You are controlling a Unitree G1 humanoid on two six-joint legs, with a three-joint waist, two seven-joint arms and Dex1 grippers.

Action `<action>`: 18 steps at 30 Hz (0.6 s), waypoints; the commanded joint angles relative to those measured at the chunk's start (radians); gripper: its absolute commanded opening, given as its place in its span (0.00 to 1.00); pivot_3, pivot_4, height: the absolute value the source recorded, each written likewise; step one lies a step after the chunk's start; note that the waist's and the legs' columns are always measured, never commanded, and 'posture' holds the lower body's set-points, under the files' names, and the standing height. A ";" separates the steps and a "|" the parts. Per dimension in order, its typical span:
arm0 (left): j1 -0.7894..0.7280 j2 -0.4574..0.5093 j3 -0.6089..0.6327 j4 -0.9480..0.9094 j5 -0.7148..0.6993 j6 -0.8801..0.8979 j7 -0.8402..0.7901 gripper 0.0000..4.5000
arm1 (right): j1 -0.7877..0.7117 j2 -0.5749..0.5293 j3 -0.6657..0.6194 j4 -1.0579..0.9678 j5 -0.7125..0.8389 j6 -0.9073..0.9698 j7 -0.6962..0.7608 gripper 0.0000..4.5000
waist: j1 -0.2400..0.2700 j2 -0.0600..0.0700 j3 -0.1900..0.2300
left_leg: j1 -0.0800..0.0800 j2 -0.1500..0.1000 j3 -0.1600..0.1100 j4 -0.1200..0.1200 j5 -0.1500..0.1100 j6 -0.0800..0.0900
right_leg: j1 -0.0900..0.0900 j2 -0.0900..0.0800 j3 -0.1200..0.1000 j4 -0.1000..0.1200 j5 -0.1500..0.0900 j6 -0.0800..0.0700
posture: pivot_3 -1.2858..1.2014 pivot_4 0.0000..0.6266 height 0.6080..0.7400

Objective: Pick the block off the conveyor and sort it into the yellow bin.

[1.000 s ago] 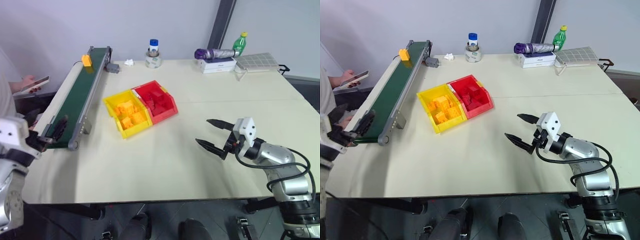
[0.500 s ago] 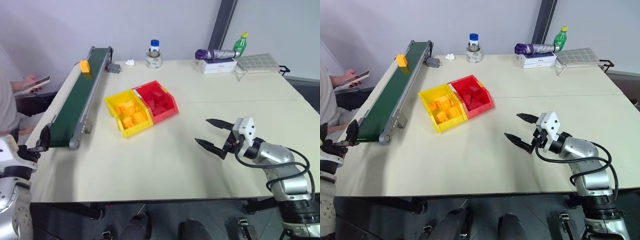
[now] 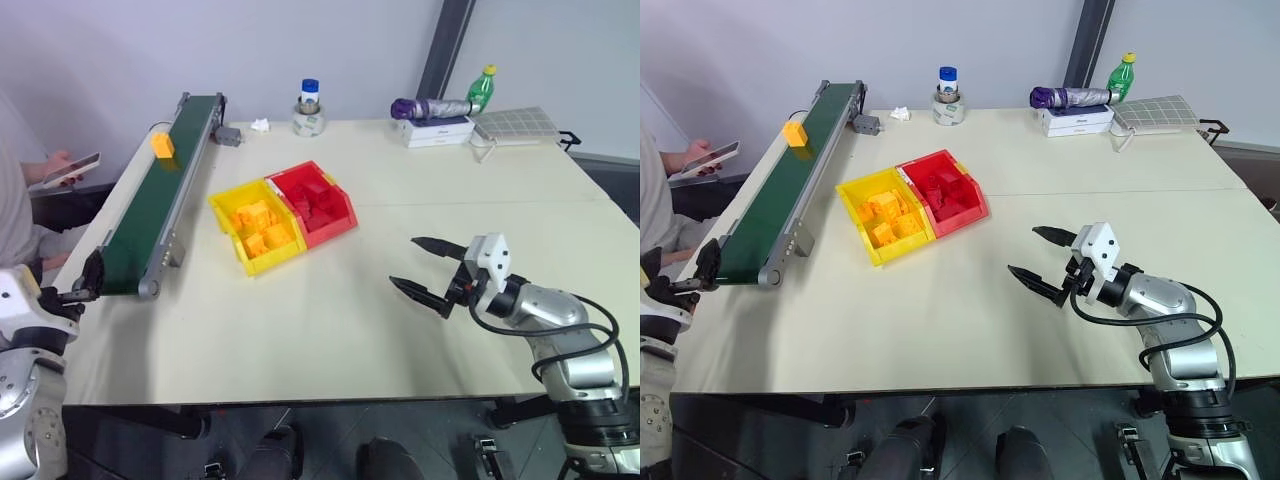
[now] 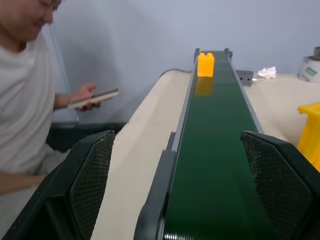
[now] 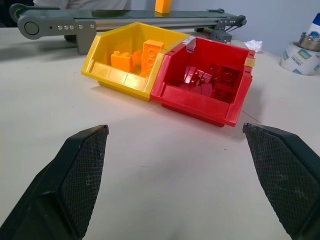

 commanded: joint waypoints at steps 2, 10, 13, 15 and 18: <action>-0.034 0.022 0.007 -0.015 -0.020 0.013 0.002 0.94 | 0.001 0.008 -0.005 -0.033 0.012 -0.014 -0.003 1.00 | -0.001 0.000 0.000 | 0.000 0.000 0.000 0.000 0.000 0.000 | 0.000 0.000 0.000 0.000 0.000 0.000 | 0.52 0.24 1.00; -0.066 0.023 0.003 0.010 -0.031 0.051 0.012 0.94 | -0.001 0.011 0.000 -0.049 0.010 -0.011 -0.011 1.00 | -0.002 0.000 0.000 | 0.000 0.000 0.000 0.000 0.000 0.000 | 0.000 0.000 0.000 0.000 0.001 0.002 | 0.52 0.24 1.00; -0.080 0.033 0.004 0.020 -0.034 0.059 0.006 0.94 | 0.000 0.011 0.001 -0.053 0.010 -0.010 -0.013 1.00 | -0.001 0.000 0.000 | 0.000 0.000 0.000 0.000 0.000 0.000 | 0.000 0.000 0.000 0.000 0.001 0.002 | 0.52 0.24 1.00; -0.096 0.043 0.004 0.033 -0.045 0.070 -0.004 0.94 | 0.001 0.012 0.003 -0.057 0.011 -0.008 -0.015 1.00 | 0.000 0.000 0.000 | 0.000 0.000 0.000 0.000 0.000 0.000 | 0.000 0.000 0.000 0.000 0.001 0.002 | 0.52 0.24 1.00; -0.119 0.081 -0.017 0.081 -0.032 0.102 -0.027 0.94 | 0.000 0.016 0.009 -0.061 0.009 -0.008 -0.020 1.00 | -0.001 0.000 0.000 | 0.000 0.000 0.000 0.000 0.000 0.000 | 0.000 0.000 0.000 0.000 0.001 0.002 | 0.52 0.24 1.00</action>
